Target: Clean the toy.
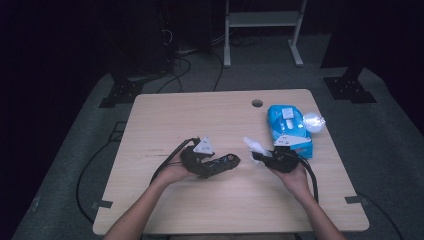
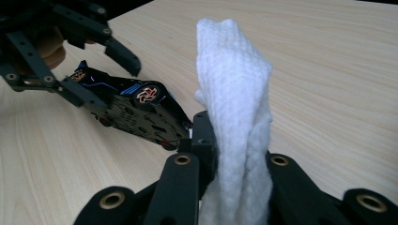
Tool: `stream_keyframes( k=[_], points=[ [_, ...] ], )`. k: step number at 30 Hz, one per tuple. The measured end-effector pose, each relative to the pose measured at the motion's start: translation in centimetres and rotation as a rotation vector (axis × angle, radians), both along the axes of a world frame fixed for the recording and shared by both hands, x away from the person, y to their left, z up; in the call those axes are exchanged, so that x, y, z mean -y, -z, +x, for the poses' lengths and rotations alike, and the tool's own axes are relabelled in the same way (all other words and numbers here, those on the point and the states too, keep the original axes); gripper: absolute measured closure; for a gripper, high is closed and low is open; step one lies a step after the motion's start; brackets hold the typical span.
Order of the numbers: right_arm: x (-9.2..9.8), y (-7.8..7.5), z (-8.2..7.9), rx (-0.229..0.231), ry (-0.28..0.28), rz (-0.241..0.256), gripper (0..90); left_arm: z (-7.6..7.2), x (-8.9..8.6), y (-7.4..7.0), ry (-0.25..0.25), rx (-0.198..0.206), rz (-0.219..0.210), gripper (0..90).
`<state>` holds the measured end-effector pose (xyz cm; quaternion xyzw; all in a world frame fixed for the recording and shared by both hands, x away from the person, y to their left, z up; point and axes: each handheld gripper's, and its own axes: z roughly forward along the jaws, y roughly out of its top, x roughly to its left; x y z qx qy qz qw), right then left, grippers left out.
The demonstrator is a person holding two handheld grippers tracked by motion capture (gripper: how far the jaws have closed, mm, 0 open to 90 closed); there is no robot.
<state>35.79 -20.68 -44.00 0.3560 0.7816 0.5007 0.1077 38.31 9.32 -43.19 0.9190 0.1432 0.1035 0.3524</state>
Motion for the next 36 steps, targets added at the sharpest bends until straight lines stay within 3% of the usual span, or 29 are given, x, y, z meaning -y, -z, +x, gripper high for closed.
stream_keyframes(
  k=[5, 6, 9, 12, 16, 19, 21, 22, 23, 24, 25, 30, 36],
  points=[
    [0.0, 0.3, 0.1, -0.009, -0.004, -0.005, 80.8, 0.9, 2.0, 0.0, -0.002, -0.049, 0.054, 44.8],
    [0.0, 0.6, 0.2, -0.02, -0.004, -0.009, 80.8, 1.2, 2.9, 0.1, 0.011, -0.058, 0.102, 45.4],
    [0.0, 0.8, 0.2, -0.026, -0.006, -0.008, 80.8, 1.4, 4.0, 0.3, 0.028, -0.077, 0.157, 50.6],
    [-0.1, 0.8, 0.2, -0.036, -0.017, 0.002, 80.8, 1.4, 4.8, 0.3, 0.021, -0.07, 0.23, 54.8],
    [-0.3, 1.1, 0.3, -0.051, -0.035, 0.022, 80.8, 1.1, 5.1, 0.2, 0.052, -0.051, 0.241, 57.6],
    [-0.6, 1.1, 0.3, -0.066, -0.06, 0.043, 80.9, 1.0, 5.0, 0.2, 0.059, -0.04, 0.229, 57.7],
    [-0.4, 0.8, 0.3, -0.078, -0.077, 0.087, 80.9, 0.8, 4.7, 0.0, 0.068, -0.035, 0.186, 57.8],
    [-0.2, 0.4, 0.3, -0.078, -0.084, 0.118, 80.9, 0.5, 4.2, -0.4, 0.072, -0.027, 0.124, 57.7],
    [-0.2, 0.4, 0.3, -0.078, -0.084, 0.118, 80.9, 0.5, 4.2, -0.4, 0.072, -0.027, 0.124, 57.7],
    [0.0, 0.1, 0.3, -0.086, -0.089, 0.169, 80.9, 0.2, 3.7, -1.0, 0.075, -0.02, 0.047, 57.7],
    [0.0, 0.1, 0.3, -0.086, -0.089, 0.169, 80.9, 0.2, 3.7, -1.0, 0.075, -0.02, 0.047, 57.7],
    [-0.3, -0.9, 0.1, -0.075, -0.103, 0.247, 80.9, -0.9, 2.9, -1.6, 0.079, 0.012, -0.074, 57.7],
    [-0.7, -1.4, -0.1, -0.089, -0.123, 0.287, 81.2, -1.3, 2.6, -1.2, 0.086, 0.008, -0.109, 57.8]
  ],
)
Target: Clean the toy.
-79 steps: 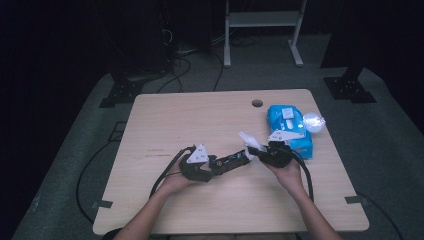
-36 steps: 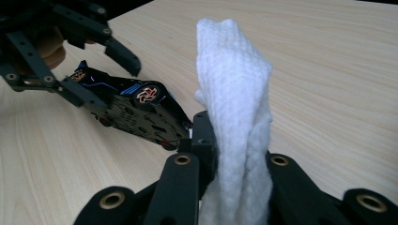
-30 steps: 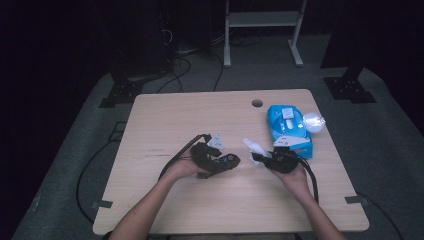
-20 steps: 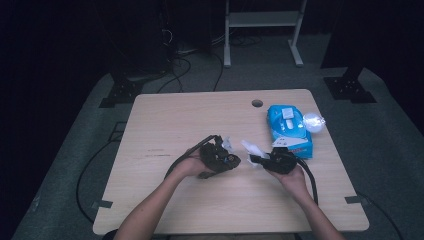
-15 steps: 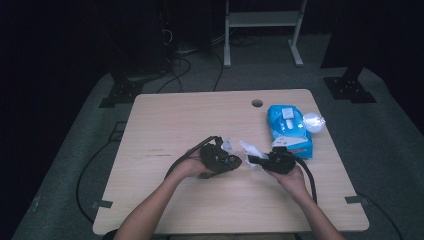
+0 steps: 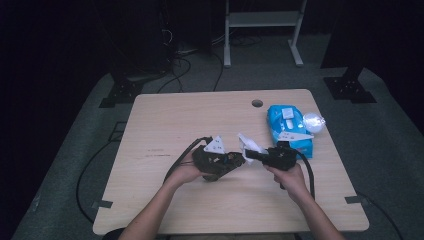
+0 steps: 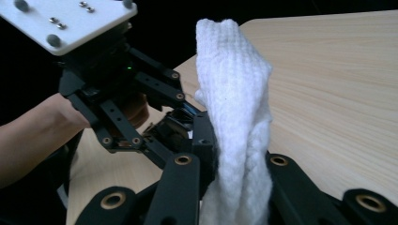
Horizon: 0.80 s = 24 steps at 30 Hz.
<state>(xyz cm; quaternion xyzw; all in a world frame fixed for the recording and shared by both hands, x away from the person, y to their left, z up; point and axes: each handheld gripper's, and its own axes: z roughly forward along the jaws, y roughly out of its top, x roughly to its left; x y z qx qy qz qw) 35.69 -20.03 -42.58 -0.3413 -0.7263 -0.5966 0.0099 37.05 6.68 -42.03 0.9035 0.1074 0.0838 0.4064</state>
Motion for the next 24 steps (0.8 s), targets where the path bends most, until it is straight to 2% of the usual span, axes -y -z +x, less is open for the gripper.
stream_keyframes(
  k=[6, 9, 11, 12, 14, 17, 21, 22, 24],
  points=[
    [-1.2, -1.2, -0.5, 0.039, -0.04, 0.005, 81.2, -0.5, 0.1, 0.1, 0.01, 0.03, -0.005, 57.9],
    [-2.4, -2.3, -1.0, 0.076, -0.06, -0.024, 81.2, -0.8, 0.1, 0.1, 0.011, 0.053, 0.001, 58.0],
    [-2.6, -2.6, -1.0, 0.096, -0.06, -0.046, 81.2, -0.9, -0.2, 0.1, 0.015, 0.064, -0.002, 58.0],
    [-2.6, -2.6, -1.0, 0.096, -0.06, -0.046, 81.2, -0.9, -0.2, 0.1, 0.015, 0.064, -0.002, 58.0],
    [-2.2, -2.5, -0.9, 0.097, -0.035, -0.085, 81.3, -1.0, -0.4, 0.2, 0.013, 0.068, 0.001, 58.1],
    [-1.9, -2.3, -0.7, 0.081, -0.022, -0.1, 81.3, -1.1, -0.5, 0.2, 0.017, 0.072, 0.012, 58.1],
    [-2.6, -2.8, -0.8, 0.087, -0.061, -0.105, 81.2, -1.3, 0.2, 0.2, 0.025, 0.099, 0.038, 58.0],
    [-3.3, -3.2, -1.0, 0.092, -0.088, -0.097, 81.2, -1.5, 0.4, 0.2, 0.037, 0.112, 0.036, 58.1],
    [-3.8, -3.4, -1.1, 0.106, -0.095, -0.112, 81.2, -1.5, 0.4, 0.1, 0.039, 0.118, 0.032, 58.1]
  ],
)
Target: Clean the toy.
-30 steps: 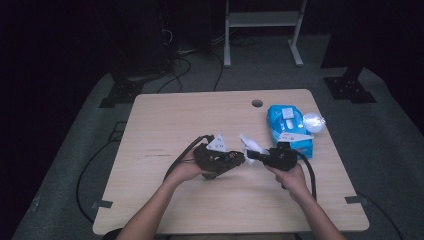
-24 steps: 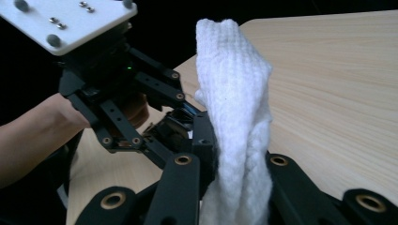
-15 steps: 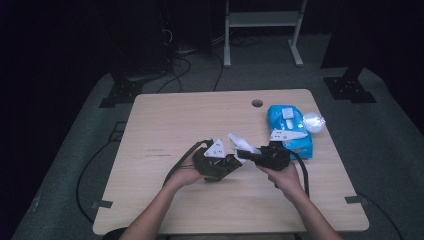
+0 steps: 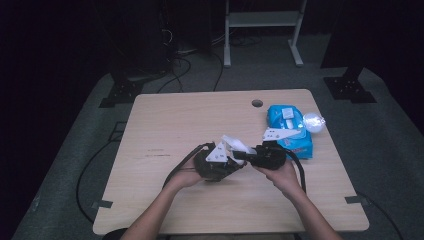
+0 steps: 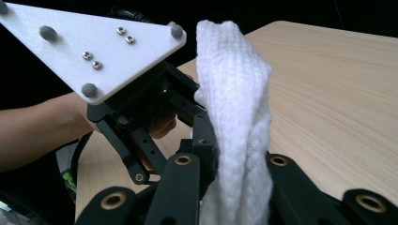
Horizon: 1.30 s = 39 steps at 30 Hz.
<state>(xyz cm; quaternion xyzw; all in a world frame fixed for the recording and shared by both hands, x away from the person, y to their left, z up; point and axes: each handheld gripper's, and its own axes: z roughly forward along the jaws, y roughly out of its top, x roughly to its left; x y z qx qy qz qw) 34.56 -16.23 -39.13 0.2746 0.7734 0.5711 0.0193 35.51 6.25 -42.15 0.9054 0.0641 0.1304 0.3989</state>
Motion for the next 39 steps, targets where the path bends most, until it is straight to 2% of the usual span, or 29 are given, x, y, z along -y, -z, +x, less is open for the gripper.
stream_keyframes(
  k=[6, 7, 10, 15, 16, 17, 20, 21, 24, 28, 31, 33, 39],
  points=[
    [1.1, 0.7, 0.4, -0.021, 0.028, 0.008, 81.2, -0.2, -0.6, -0.3, -0.008, 0.012, -0.006, 58.1],
    [1.5, 1.0, 0.5, -0.028, 0.046, -0.009, 81.3, -0.2, -0.6, -0.3, -0.011, 0.011, -0.008, 58.1],
    [1.7, 1.1, 0.5, -0.031, 0.058, -0.012, 81.3, -0.1, -0.5, -0.2, -0.013, 0.005, -0.009, 58.1],
    [0.4, 0.4, 0.0, -0.01, 0.01, 0.015, 81.2, -0.1, -0.4, -0.2, -0.006, 0.008, -0.001, 58.2],
    [0.3, 0.3, 0.0, -0.004, 0.007, 0.016, 81.2, -0.1, -0.6, -0.3, -0.01, 0.005, -0.02, 58.2],
    [0.3, 0.3, 0.0, -0.004, 0.007, 0.016, 81.2, -0.1, -0.6, -0.3, -0.01, 0.005, -0.02, 58.1],
    [0.9, 0.4, 0.1, -0.007, 0.021, 0.019, 81.2, -0.1, -1.1, -0.7, -0.019, 0.008, -0.037, 58.2],
    [1.4, 0.6, 0.3, -0.009, 0.042, 0.016, 81.3, -0.1, -1.1, -0.7, -0.024, 0.008, -0.041, 58.1],
    [1.9, 1.0, 0.2, -0.01, 0.065, -0.017, 81.3, 0.0, -1.2, -0.6, -0.023, 0.001, -0.042, 58.1],
    [1.2, 0.6, -0.1, -0.005, 0.038, 0.003, 81.3, 0.0, -0.8, -0.4, -0.01, -0.004, -0.028, 58.2],
    [0.5, 0.1, -0.3, 0.012, 0.02, 0.01, 81.3, 0.0, -0.9, -0.6, -0.015, 0.003, -0.043, 58.2],
    [0.7, 0.1, -0.3, 0.03, 0.026, 0.006, 81.3, 0.0, -1.2, -0.8, -0.02, 0.001, -0.061, 58.2],
    [1.9, 1.0, 0.0, 0.009, 0.069, -0.009, 81.4, 0.2, -1.5, -0.7, -0.026, 0.003, -0.048, 58.2]
  ],
)
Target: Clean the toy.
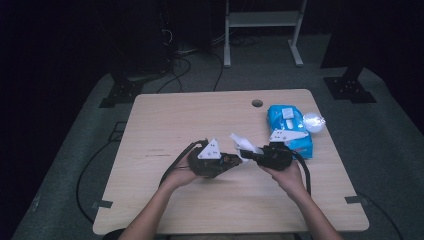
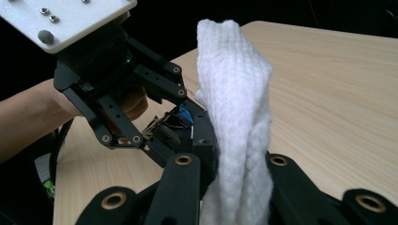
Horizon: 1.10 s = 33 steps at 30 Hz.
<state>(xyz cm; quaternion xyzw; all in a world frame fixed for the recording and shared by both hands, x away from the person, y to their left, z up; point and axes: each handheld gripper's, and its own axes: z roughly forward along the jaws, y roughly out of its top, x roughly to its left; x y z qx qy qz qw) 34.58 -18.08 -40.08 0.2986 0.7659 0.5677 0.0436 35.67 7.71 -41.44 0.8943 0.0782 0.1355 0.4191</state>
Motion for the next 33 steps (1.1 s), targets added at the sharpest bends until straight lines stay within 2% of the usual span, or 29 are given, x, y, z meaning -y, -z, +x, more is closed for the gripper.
stream_keyframes(
  k=[5, 7, 10, 14, 15, 21, 24, 28, 33],
  points=[
    [-1.0, -0.8, -0.5, 0.02, -0.039, 0.031, 81.4, -0.1, 0.3, 0.0, 0.007, 0.003, -0.008, 58.3],
    [-1.2, -1.0, -0.5, 0.022, -0.046, 0.027, 81.4, -0.1, 0.2, -0.2, 0.006, 0.005, -0.014, 58.2],
    [-0.6, -0.5, -0.3, 0.013, -0.028, 0.023, 81.4, -0.1, -0.1, -0.3, -0.003, 0.01, -0.015, 58.2],
    [0.1, 0.0, -0.2, -0.013, -0.006, 0.042, 81.4, -0.1, 0.0, -0.1, 0.001, 0.007, -0.012, 58.3],
    [-0.1, -0.1, -0.3, -0.007, -0.007, 0.036, 81.4, -0.1, 0.2, 0.0, 0.002, 0.011, -0.004, 58.3],
    [-1.3, -1.0, -0.7, 0.027, -0.047, 0.038, 81.4, -0.3, 0.1, -0.2, 0.004, 0.016, -0.021, 58.3],
    [-0.5, -0.5, -0.3, 0.018, -0.016, 0.014, 81.4, -0.2, -0.2, -0.2, -0.003, 0.019, -0.022, 58.3],
    [0.1, 0.1, -0.2, -0.007, 0.008, 0.025, 81.4, -0.1, -0.1, -0.1, -0.004, 0.017, -0.017, 58.3],
    [-1.1, -0.8, -0.6, 0.013, -0.04, 0.058, 81.4, -0.3, 0.1, -0.1, 0.002, 0.017, -0.031, 58.3]
  ],
)
